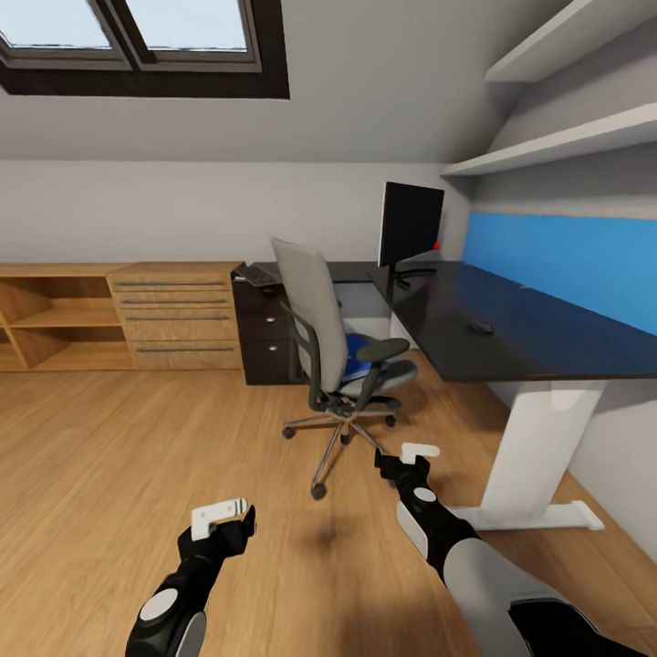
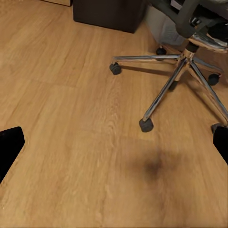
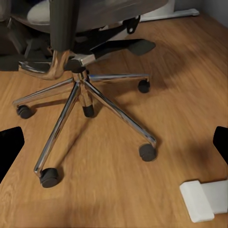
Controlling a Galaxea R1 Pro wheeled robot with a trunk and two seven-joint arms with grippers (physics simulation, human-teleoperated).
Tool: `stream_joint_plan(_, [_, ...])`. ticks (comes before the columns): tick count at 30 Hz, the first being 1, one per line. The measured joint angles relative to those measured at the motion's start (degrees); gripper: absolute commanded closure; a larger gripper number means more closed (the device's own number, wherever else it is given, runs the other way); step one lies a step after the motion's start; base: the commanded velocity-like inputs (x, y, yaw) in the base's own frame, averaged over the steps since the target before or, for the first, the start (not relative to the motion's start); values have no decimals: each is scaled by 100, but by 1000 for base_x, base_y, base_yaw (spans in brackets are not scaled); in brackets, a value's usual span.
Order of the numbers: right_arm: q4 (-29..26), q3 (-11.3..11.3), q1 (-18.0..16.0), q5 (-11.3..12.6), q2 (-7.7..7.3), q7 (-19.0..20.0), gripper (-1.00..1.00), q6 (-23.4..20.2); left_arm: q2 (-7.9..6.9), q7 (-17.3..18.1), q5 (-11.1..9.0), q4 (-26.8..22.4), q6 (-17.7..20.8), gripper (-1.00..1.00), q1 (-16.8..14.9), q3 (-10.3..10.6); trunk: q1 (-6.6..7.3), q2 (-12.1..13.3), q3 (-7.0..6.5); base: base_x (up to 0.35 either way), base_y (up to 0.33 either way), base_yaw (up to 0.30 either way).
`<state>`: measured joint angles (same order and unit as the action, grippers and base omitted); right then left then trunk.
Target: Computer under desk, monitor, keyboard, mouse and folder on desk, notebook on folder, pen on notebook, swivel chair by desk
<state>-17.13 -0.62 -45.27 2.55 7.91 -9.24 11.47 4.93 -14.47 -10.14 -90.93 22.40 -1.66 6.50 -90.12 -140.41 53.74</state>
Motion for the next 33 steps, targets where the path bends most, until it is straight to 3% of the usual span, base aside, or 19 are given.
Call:
stream_joint_plan(2, [11,0,3,-1,-7,-1,-100,83,-82,2,-9,18,-5,-100,0,10,0,0,0,292,0,0])
stream_joint_plan(11, [30,0,23,-1,-24,-23,-100,429,-134,-11,-15,29,-13,-100,0,17,-2,0,0,142,0,0])
stream_joint_plan(22, [300,-7,31,6,-26,-853,-100,527,-140,-21,-20,19,-18,-100,-1,5,-3,0,0,9,0,0])
stream_joint_plan(33, [304,-8,32,13,-87,-980,-100,532,-147,-15,-24,9,-30,-100,0,-11,0,0,0,181,0,0])
